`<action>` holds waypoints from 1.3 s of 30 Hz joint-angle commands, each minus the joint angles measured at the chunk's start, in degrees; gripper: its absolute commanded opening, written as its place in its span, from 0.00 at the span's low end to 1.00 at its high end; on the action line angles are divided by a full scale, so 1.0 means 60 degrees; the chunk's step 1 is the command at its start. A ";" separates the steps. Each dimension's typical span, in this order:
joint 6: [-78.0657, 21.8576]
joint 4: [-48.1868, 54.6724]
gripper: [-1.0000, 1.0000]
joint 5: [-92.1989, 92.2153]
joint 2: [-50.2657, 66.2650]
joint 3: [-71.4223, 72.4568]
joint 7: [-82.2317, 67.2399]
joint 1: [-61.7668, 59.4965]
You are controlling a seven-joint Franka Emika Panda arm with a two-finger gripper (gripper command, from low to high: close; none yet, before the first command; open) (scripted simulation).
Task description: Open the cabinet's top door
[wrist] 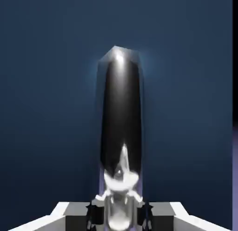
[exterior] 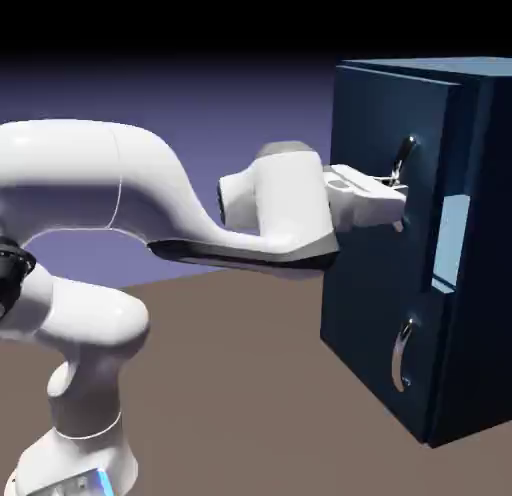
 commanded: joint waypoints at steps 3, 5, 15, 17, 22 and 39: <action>-0.0483 -0.0724 0.00 0.0865 -0.0131 0.1015 -0.0171 -0.1017; -0.0905 -0.1267 0.00 0.1623 -0.0382 0.1707 -0.0492 -0.1618; -0.3175 -0.3375 0.00 0.5732 -0.1919 0.5051 -0.1986 -0.3317; -0.3672 -0.3639 0.00 0.6562 -0.2183 0.5692 -0.2220 -0.3397; -0.5030 -0.4059 0.00 0.8638 -0.2631 0.7335 -0.2661 -0.3327; -1.0639 -0.2328 0.00 1.4976 -0.0546 1.3210 -0.2349 -0.3158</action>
